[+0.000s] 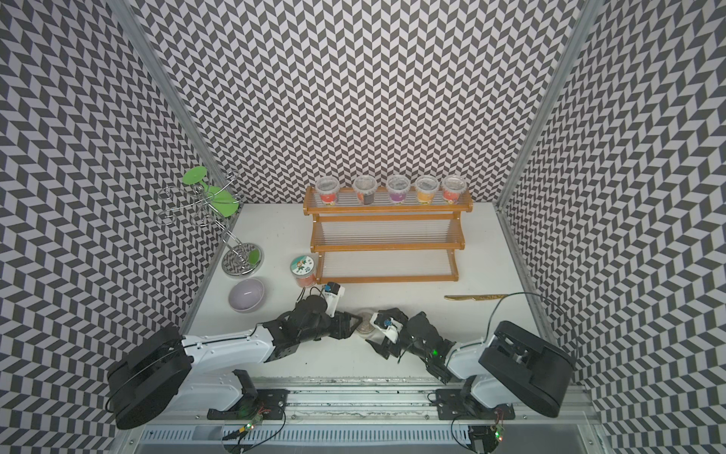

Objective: Place the seed container on the shelf
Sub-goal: Adjust the seed jar at the center of the board, then pick up the seed jar at the center of the board.

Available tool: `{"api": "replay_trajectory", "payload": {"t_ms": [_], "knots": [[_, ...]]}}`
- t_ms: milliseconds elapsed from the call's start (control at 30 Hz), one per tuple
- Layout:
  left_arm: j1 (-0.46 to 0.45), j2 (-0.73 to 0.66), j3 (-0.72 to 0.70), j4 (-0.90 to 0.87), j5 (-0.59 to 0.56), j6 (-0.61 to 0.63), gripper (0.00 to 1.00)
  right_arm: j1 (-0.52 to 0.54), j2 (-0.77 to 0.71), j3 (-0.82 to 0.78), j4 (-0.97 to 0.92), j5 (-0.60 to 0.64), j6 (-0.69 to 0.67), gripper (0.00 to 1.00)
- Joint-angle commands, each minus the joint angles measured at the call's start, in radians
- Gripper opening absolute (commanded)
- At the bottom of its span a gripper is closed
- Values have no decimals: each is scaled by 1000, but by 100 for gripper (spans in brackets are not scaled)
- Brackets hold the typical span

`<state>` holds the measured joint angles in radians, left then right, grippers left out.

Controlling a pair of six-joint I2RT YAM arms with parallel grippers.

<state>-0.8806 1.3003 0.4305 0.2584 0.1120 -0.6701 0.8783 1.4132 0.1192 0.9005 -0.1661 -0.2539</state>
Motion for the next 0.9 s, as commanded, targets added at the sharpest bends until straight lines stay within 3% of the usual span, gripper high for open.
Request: {"api": "replay_trajectory", "payload": {"t_ms": [0, 300, 867], "knots": [[7, -22, 24, -19, -14, 20, 63, -4, 32, 27, 89, -16, 28, 90], [7, -8, 16, -23, -3, 24, 63, -20, 114, 43, 194, -64, 89, 90], [8, 2, 14, -19, 17, 26, 63, -32, 210, 85, 218, -126, 94, 89]]}}
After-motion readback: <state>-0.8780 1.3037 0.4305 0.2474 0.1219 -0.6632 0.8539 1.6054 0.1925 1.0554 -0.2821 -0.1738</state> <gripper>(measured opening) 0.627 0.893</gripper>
